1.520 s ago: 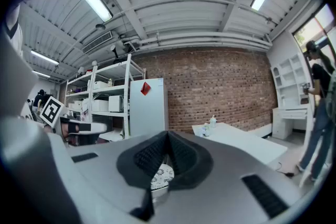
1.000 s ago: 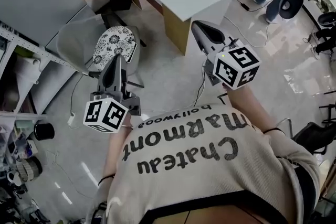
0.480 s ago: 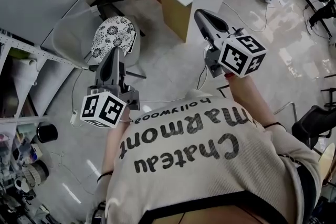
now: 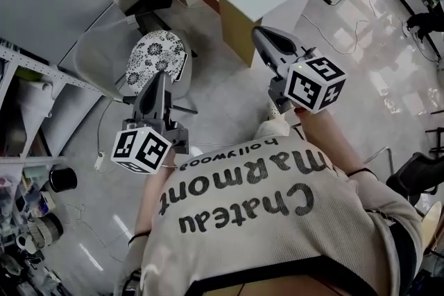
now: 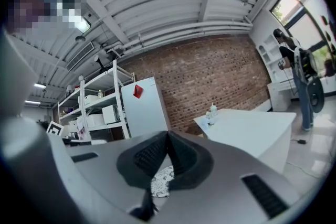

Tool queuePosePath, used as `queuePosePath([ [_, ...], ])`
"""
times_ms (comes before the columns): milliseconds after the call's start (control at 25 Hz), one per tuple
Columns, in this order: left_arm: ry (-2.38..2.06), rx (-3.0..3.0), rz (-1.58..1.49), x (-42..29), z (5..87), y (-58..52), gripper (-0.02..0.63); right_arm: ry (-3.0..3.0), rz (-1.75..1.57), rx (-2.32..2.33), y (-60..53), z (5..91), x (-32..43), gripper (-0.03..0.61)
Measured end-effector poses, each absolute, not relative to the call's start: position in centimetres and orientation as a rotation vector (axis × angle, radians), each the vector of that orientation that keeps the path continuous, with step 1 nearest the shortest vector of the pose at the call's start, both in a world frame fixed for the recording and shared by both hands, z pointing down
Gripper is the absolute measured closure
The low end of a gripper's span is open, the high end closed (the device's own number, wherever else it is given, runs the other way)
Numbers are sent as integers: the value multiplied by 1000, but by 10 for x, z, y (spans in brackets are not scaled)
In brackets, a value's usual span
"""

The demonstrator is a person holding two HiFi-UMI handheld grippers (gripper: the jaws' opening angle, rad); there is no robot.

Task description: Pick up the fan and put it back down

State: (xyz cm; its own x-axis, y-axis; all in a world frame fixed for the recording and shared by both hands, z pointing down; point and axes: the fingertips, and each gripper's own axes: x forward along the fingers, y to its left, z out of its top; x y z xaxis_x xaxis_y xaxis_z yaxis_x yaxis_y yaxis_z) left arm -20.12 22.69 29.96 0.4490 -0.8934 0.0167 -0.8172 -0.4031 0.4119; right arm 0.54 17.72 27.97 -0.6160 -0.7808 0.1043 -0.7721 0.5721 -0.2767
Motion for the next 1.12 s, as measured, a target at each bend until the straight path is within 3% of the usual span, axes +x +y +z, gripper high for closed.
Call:
queuePosePath([
  [360,-1536,2302,-308,-191,303,166,614,2867,-379,-1276,101,281,5,575],
  [1120,-1715,2196,-413,-92,287,23,614,2975,-421,-983,-74,268,75,575],
])
